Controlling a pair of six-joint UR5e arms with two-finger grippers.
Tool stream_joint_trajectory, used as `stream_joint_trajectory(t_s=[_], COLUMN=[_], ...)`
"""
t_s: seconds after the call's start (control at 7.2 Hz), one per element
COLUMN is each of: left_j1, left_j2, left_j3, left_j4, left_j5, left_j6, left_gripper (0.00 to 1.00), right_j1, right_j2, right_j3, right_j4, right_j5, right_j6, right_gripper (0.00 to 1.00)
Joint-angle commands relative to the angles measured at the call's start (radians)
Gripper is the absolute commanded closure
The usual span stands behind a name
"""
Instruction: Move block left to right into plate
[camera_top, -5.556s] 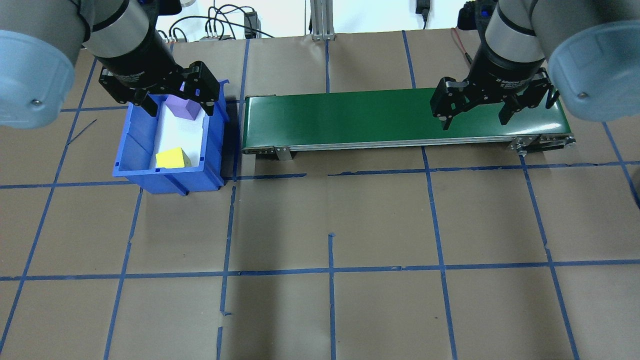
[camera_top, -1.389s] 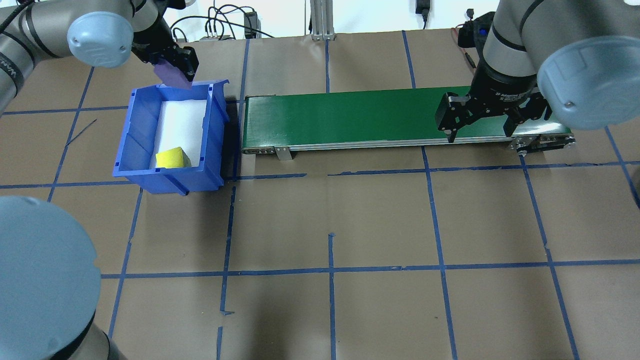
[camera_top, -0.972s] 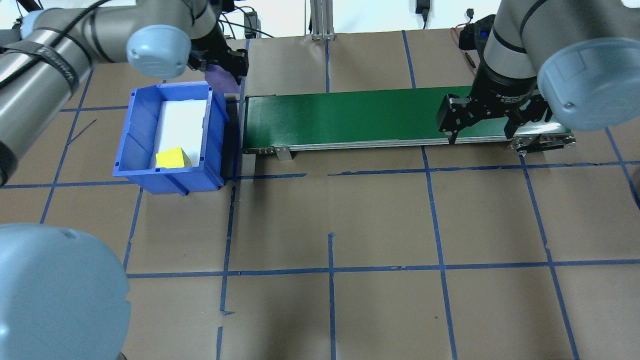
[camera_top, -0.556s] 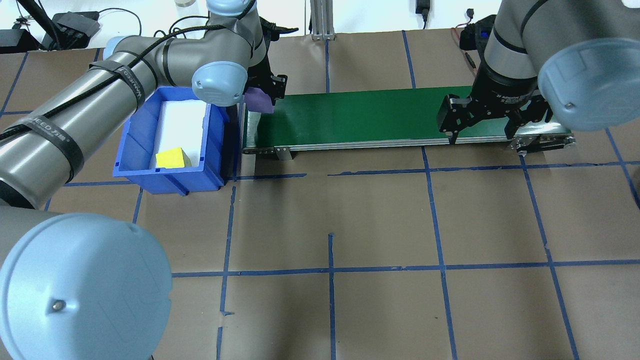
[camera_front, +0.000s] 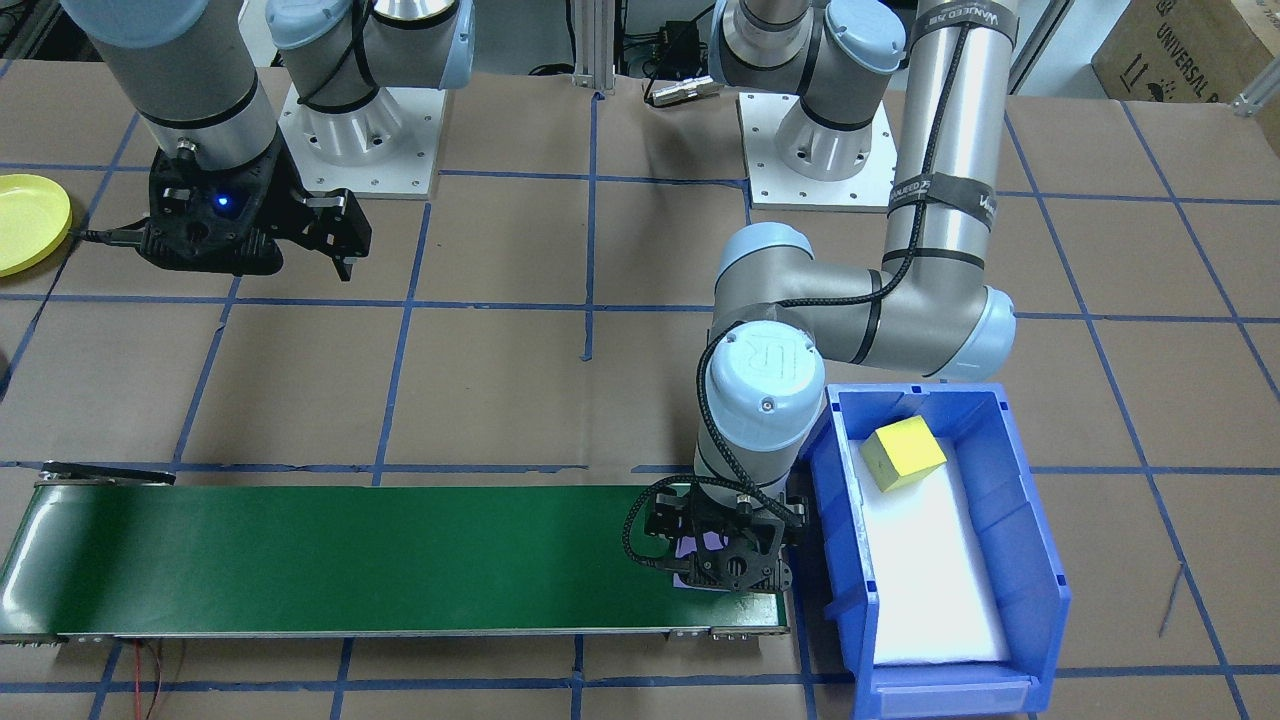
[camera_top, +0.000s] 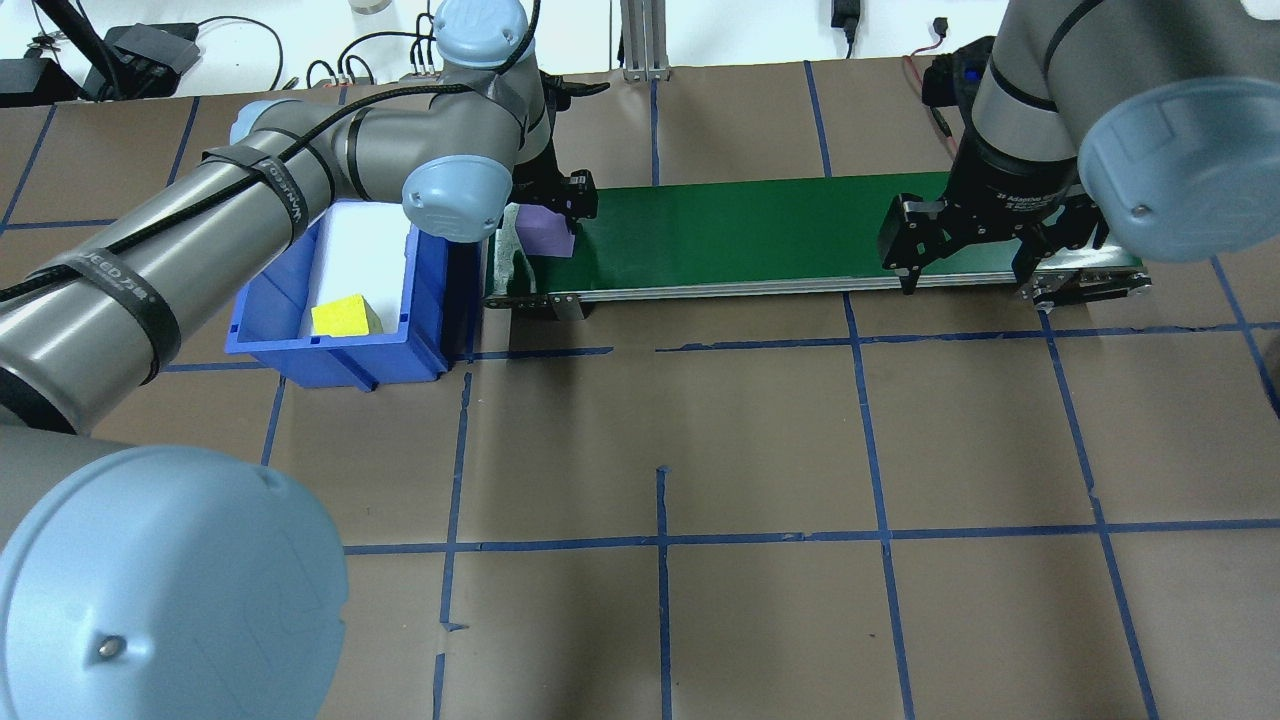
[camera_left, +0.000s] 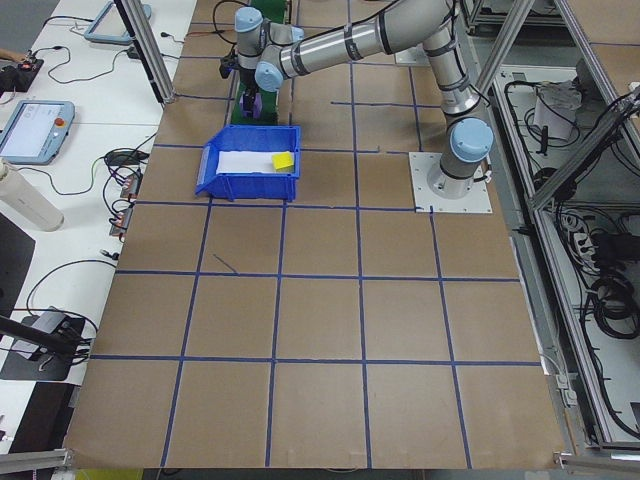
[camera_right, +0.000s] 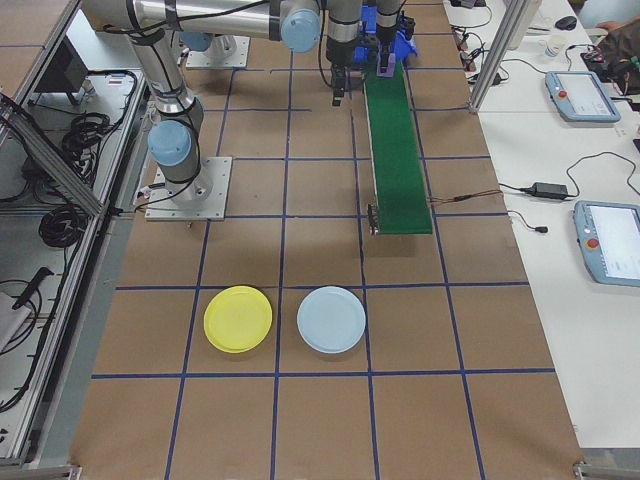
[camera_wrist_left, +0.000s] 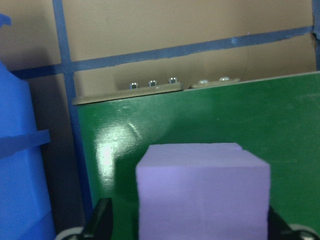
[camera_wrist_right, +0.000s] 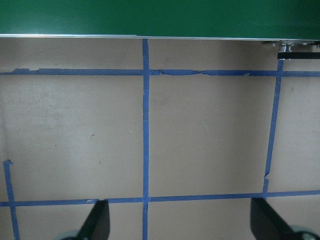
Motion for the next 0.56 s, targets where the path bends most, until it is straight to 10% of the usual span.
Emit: stream_joint_trajectory(t_s=[0.0, 0.42], left_j1=[-0.001, 0.173], left_j2=[0.086, 0.204], left_j3=[0.013, -0.009], left_j4=[-0.015, -0.166], left_j5=[-0.043, -0.063], left_j6=[0.001, 0.224], left_gripper=[0.00, 0.00], right_j1=[-0.025, -0.030], right_j2=[0.002, 0.037], right_j3=[0.006, -0.015], right_j4=[-0.005, -0.118], right_j5=[0.010, 0.017], right_j6=[-0.008, -0.029], right_gripper=[0.00, 0.00])
